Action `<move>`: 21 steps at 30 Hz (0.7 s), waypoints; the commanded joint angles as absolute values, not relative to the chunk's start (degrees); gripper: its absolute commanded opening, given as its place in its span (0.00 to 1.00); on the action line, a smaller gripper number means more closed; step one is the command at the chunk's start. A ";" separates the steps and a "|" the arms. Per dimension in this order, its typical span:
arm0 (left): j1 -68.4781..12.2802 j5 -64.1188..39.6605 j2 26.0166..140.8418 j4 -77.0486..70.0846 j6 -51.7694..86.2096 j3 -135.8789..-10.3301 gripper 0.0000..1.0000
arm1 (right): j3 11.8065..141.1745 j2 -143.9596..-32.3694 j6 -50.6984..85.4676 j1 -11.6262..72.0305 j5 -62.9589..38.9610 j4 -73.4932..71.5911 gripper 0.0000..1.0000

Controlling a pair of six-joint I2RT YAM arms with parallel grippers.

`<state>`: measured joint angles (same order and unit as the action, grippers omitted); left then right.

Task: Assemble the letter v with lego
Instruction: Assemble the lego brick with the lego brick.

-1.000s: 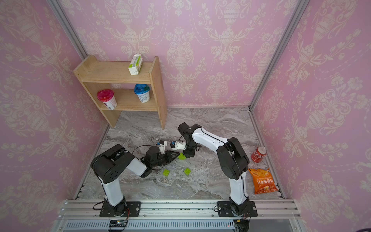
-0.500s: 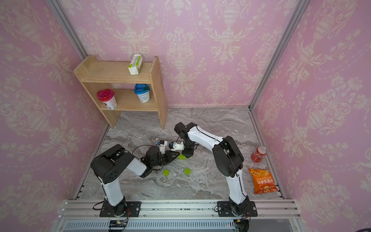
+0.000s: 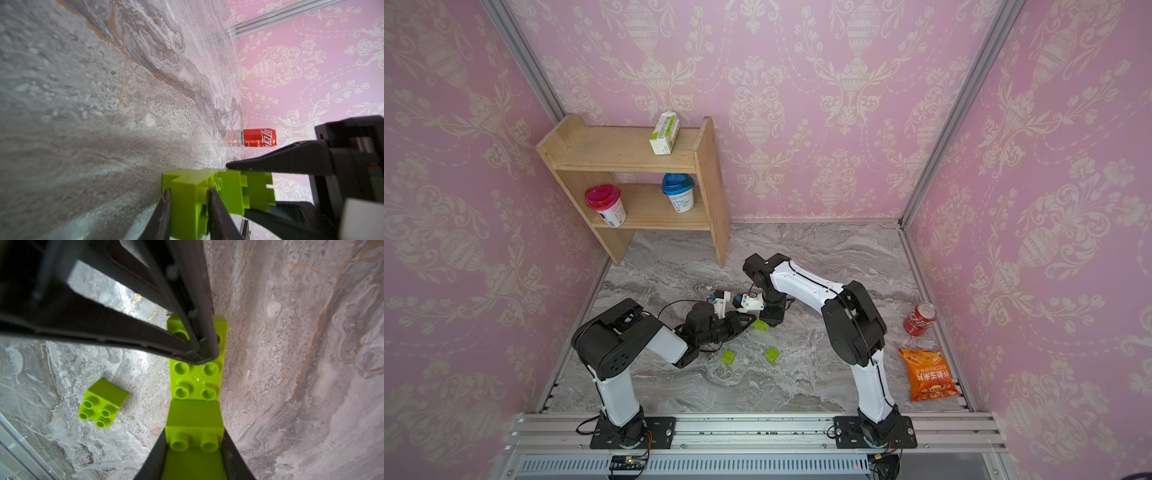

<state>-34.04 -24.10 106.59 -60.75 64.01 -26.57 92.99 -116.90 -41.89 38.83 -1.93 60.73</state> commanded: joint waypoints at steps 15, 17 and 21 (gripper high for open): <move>-34.63 -20.74 105.93 -57.47 62.49 -25.23 0.23 | 90.93 -120.84 -38.68 39.77 -2.54 61.44 0.02; -34.65 -20.65 105.83 -57.56 62.54 -25.11 0.23 | 90.71 -121.36 -37.87 39.79 -2.94 61.28 0.02; -34.71 -20.41 105.64 -57.44 62.45 -24.94 0.23 | 90.53 -122.64 -36.59 39.77 -3.46 60.97 0.02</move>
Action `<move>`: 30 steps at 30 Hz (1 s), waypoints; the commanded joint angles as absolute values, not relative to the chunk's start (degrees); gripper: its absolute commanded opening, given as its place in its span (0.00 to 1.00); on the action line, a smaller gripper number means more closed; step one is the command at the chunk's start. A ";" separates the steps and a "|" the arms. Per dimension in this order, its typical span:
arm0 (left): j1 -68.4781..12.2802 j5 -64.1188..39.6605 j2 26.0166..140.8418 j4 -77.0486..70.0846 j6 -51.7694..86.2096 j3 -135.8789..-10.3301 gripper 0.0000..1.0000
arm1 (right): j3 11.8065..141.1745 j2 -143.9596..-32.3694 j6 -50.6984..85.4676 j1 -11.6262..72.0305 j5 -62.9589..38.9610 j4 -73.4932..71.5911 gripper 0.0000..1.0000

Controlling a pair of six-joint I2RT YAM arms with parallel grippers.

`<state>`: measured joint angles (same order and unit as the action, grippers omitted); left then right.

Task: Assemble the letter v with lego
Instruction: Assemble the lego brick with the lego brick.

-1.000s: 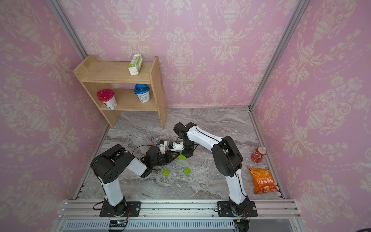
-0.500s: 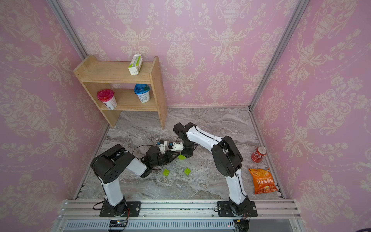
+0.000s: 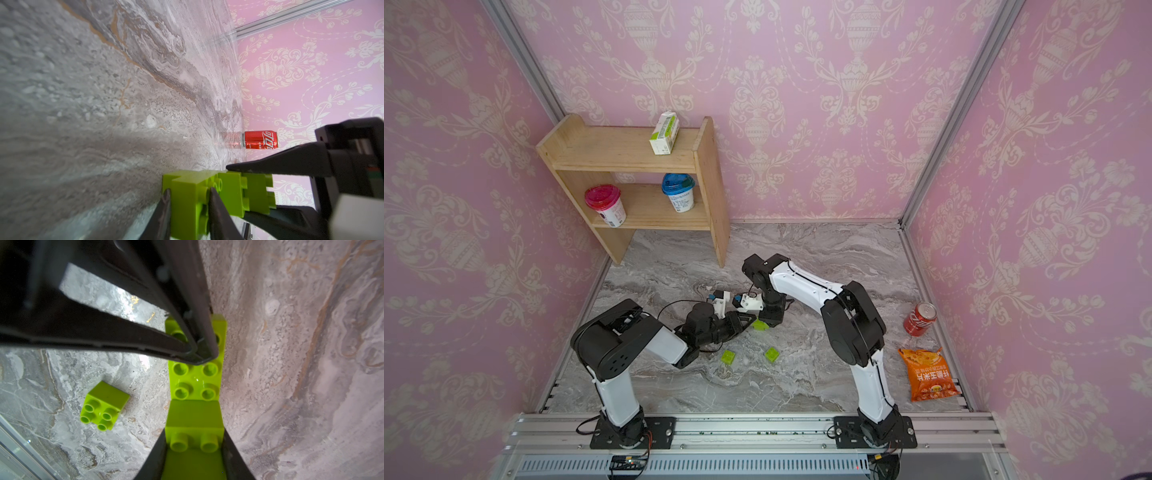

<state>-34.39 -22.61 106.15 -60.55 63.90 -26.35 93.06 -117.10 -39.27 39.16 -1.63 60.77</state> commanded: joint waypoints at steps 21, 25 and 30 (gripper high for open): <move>-35.07 -19.41 103.89 -56.50 61.95 -24.21 0.22 | 92.57 -118.85 -35.16 39.20 -3.22 59.05 0.30; -35.12 -19.08 103.10 -54.87 61.18 -24.60 0.22 | 94.22 -117.44 -34.55 39.20 -3.16 59.43 0.40; -35.32 -19.01 103.37 -55.08 61.31 -24.87 0.22 | 95.09 -115.36 -34.54 39.15 -4.56 59.15 0.55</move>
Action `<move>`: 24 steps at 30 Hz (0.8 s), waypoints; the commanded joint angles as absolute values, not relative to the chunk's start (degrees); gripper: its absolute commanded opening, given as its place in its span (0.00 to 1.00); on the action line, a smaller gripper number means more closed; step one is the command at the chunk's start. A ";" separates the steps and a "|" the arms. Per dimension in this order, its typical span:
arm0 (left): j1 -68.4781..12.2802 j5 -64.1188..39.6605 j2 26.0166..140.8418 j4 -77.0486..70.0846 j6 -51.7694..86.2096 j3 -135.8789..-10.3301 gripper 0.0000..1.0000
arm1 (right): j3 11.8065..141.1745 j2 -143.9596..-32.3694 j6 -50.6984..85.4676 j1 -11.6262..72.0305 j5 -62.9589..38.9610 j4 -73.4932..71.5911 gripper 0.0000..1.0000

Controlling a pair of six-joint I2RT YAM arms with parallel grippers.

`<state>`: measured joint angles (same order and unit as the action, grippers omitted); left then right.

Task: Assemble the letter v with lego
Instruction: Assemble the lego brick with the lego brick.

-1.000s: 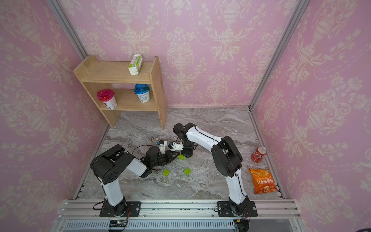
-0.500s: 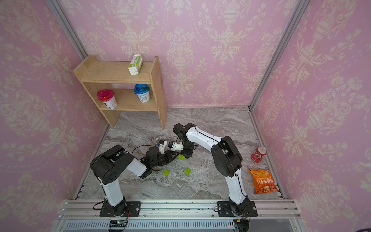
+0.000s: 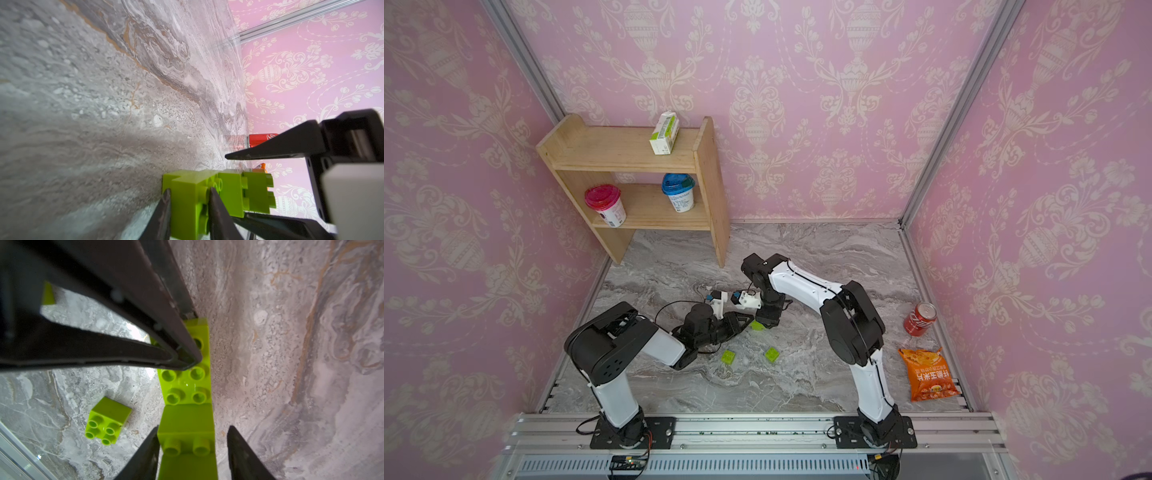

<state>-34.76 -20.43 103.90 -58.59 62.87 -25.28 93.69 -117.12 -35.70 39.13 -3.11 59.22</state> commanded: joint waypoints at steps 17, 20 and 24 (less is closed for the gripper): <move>-36.11 -11.85 105.61 -63.68 64.93 -21.13 0.20 | 87.88 -99.67 -9.78 36.17 3.27 48.33 0.94; -36.63 -9.83 106.89 -67.38 66.63 -20.12 0.20 | 86.18 -97.81 1.18 35.78 7.75 47.85 0.94; -37.07 -8.05 108.29 -69.47 67.84 -19.55 0.20 | 87.83 -99.28 16.05 35.07 6.20 51.40 1.00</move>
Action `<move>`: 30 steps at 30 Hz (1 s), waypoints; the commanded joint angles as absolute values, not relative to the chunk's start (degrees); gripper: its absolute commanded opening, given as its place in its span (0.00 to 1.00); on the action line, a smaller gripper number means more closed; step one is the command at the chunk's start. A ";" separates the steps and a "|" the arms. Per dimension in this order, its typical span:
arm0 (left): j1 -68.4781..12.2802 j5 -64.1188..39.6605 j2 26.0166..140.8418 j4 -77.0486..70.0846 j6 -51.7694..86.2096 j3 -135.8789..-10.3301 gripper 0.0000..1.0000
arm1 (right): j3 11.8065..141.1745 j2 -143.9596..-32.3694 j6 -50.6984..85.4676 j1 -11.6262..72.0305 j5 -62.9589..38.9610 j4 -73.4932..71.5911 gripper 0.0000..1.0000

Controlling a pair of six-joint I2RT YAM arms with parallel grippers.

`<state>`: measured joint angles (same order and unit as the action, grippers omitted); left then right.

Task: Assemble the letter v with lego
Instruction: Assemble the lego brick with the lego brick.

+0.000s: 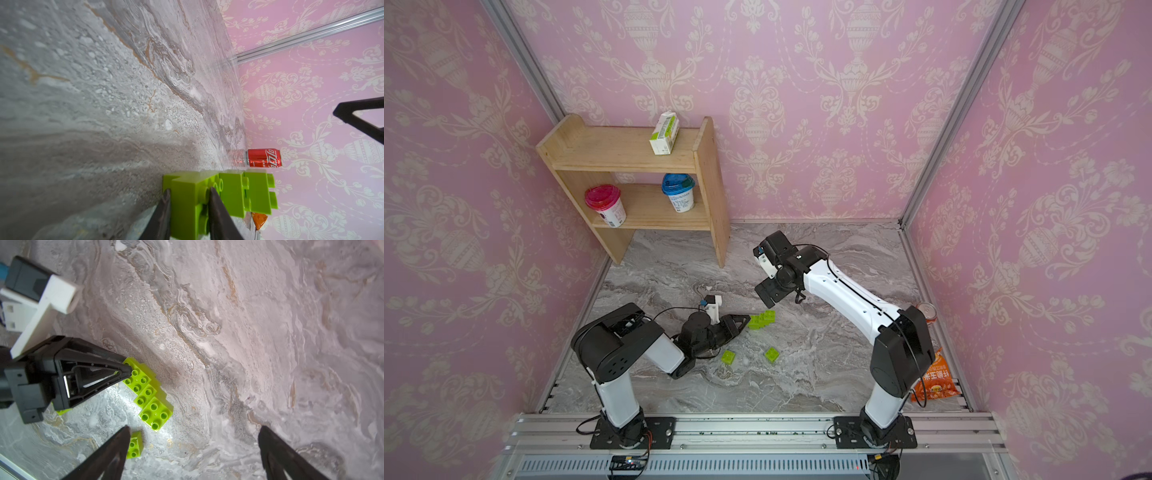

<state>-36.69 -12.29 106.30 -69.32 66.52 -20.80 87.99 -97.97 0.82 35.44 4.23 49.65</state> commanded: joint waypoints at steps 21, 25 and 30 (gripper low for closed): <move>-37.79 -6.07 110.99 -71.91 69.25 -18.73 0.21 | 86.40 -106.48 27.42 39.44 3.01 49.85 0.80; -37.79 -6.06 111.69 -72.49 69.34 -18.82 0.22 | 86.07 -107.21 27.39 39.63 3.00 49.97 0.76; -37.79 -6.06 111.62 -72.68 69.30 -18.73 0.21 | 86.10 -107.92 27.07 39.88 3.06 49.92 0.74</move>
